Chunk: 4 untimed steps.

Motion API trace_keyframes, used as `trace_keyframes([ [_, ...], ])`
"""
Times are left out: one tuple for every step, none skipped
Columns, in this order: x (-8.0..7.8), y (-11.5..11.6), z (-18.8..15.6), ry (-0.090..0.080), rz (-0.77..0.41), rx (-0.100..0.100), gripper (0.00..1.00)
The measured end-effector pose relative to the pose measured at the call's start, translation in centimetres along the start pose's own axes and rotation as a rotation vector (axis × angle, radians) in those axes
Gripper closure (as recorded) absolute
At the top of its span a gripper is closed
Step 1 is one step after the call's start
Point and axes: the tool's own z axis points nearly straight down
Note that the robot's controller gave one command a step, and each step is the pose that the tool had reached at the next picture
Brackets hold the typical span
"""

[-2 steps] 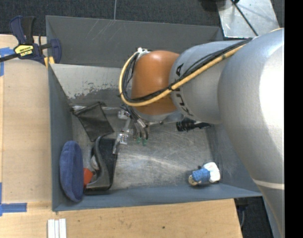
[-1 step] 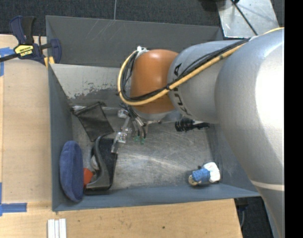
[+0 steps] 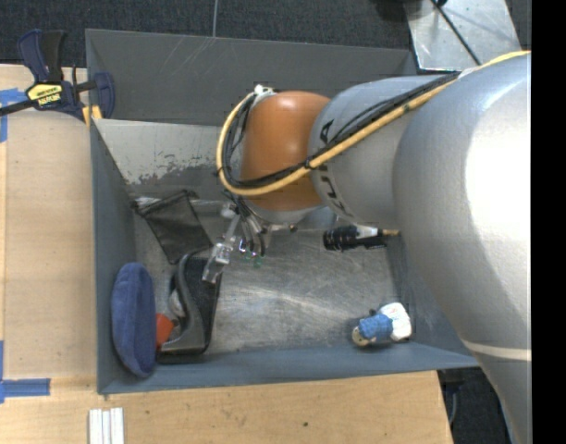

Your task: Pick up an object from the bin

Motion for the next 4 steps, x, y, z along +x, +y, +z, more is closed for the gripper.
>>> trace_keyframes([
  [0.8,0.1,0.0,0.014,0.046,0.005,0.00],
  [0.9,0.2,-0.2,0.014,0.045,0.003,1.00],
  [-0.4,-0.3,-0.2,-0.032,0.056,-0.006,0.00],
  [0.0,0.3,0.0,-0.023,0.061,-0.010,0.00],
])
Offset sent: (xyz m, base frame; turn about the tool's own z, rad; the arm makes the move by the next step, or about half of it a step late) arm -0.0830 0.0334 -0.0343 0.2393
